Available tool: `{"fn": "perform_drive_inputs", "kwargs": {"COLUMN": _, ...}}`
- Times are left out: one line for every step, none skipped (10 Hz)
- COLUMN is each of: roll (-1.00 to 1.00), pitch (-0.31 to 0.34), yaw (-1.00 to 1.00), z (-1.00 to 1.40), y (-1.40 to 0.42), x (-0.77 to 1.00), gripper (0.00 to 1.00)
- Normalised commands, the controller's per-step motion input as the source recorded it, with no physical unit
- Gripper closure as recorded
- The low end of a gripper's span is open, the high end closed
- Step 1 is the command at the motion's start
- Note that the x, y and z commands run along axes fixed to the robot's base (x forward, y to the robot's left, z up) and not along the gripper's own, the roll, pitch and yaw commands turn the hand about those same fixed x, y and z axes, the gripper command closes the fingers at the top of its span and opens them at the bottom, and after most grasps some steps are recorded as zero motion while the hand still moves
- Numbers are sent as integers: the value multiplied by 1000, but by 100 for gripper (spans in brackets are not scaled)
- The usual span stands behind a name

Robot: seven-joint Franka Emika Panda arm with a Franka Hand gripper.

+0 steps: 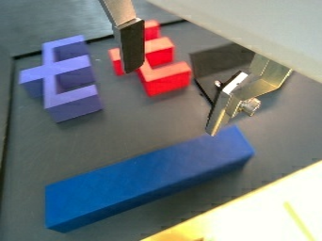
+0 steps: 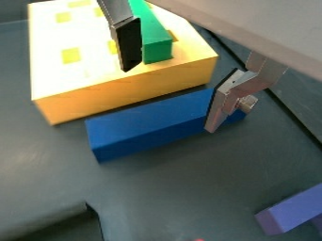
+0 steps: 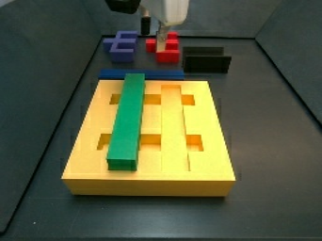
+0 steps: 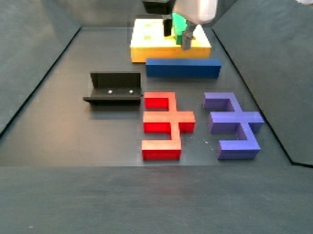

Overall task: Pick up the blue object. Move up. Move to above the board. Insert the blue object.
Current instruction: Pick up the blue object.

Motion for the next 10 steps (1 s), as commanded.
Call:
{"fn": "perform_drive_inputs", "kwargs": {"roll": 0, "pitch": 16, "yaw": -760, "z": -154, "y": -49, "x": -66, "gripper": 0}}
{"fn": "perform_drive_inputs", "kwargs": {"roll": 0, "pitch": 10, "yaw": -711, "z": -166, "y": -14, "x": -57, "gripper": 0}}
{"fn": "perform_drive_inputs", "kwargs": {"roll": 20, "pitch": 10, "yaw": -594, "z": -177, "y": 0, "x": -43, "gripper": 0}}
{"fn": "perform_drive_inputs", "kwargs": {"roll": 93, "pitch": 124, "yaw": -166, "z": -194, "y": -43, "x": 63, "gripper": 0}}
{"fn": "perform_drive_inputs", "kwargs": {"roll": 121, "pitch": 114, "yaw": -340, "z": -326, "y": -106, "x": 0, "gripper": 0}}
{"fn": "perform_drive_inputs", "kwargs": {"roll": 0, "pitch": 0, "yaw": -477, "z": -134, "y": -131, "x": -403, "gripper": 0}}
{"fn": "perform_drive_inputs", "kwargs": {"roll": -4, "pitch": -11, "yaw": -454, "z": -60, "y": -91, "x": -503, "gripper": 0}}
{"fn": "perform_drive_inputs", "kwargs": {"roll": -30, "pitch": -36, "yaw": -477, "z": -229, "y": -137, "x": -391, "gripper": 0}}
{"fn": "perform_drive_inputs", "kwargs": {"roll": -14, "pitch": -61, "yaw": -383, "z": -357, "y": -60, "x": -157, "gripper": 0}}
{"fn": "perform_drive_inputs", "kwargs": {"roll": -64, "pitch": -74, "yaw": -209, "z": -491, "y": 0, "x": 0, "gripper": 0}}
